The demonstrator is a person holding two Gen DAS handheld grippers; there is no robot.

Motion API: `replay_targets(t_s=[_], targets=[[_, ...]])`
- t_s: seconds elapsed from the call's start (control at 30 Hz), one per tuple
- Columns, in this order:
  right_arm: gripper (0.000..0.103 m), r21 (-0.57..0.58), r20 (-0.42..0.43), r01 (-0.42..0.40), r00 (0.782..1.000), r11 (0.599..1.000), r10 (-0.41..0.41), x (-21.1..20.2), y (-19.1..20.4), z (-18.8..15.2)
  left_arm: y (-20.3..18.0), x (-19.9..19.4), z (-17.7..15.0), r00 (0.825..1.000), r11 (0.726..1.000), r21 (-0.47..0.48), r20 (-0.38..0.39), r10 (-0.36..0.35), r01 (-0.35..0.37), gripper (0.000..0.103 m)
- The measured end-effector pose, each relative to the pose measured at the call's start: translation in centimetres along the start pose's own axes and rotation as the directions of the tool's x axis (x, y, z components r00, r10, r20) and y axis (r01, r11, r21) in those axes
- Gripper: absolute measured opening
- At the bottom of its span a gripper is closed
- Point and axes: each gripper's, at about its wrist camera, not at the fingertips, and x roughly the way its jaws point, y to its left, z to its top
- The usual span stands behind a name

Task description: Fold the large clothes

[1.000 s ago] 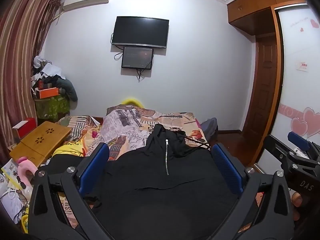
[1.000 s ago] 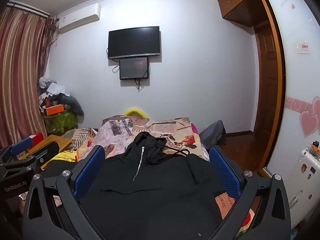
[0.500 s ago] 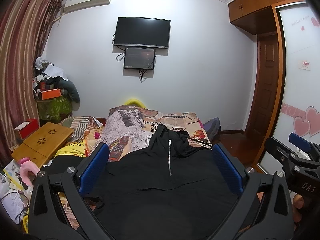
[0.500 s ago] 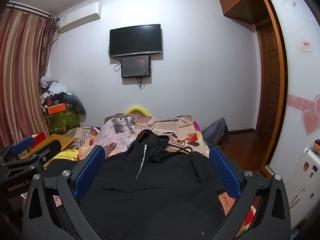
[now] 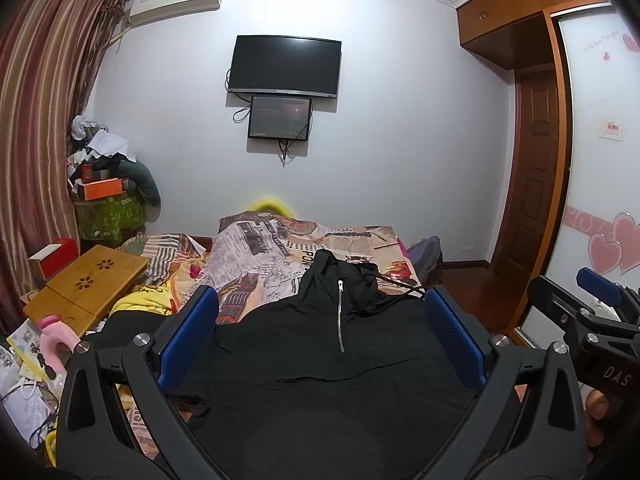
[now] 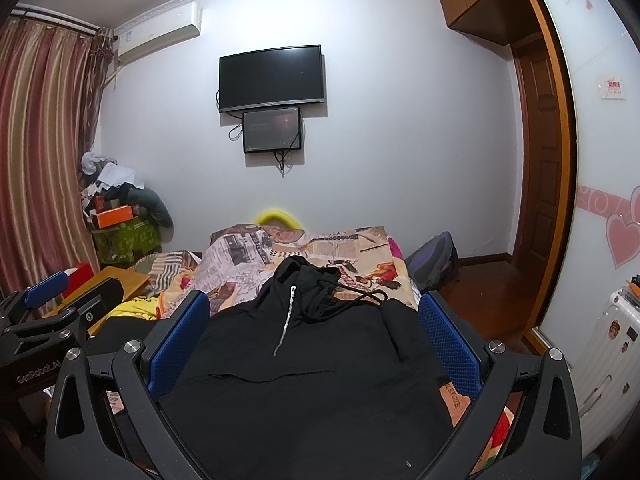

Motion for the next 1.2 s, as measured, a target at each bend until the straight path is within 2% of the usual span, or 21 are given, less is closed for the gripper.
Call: replay_targets(t_s=[1.2], targets=[[0.103, 0.004, -0.023, 0.007, 1.000, 1.000, -0.007, 0.9, -1.1, 0.0, 0.3, 0.1, 0.2, 1.000, 1.000, -0.009, -0.009, -0.002, 0.002, 0.103]])
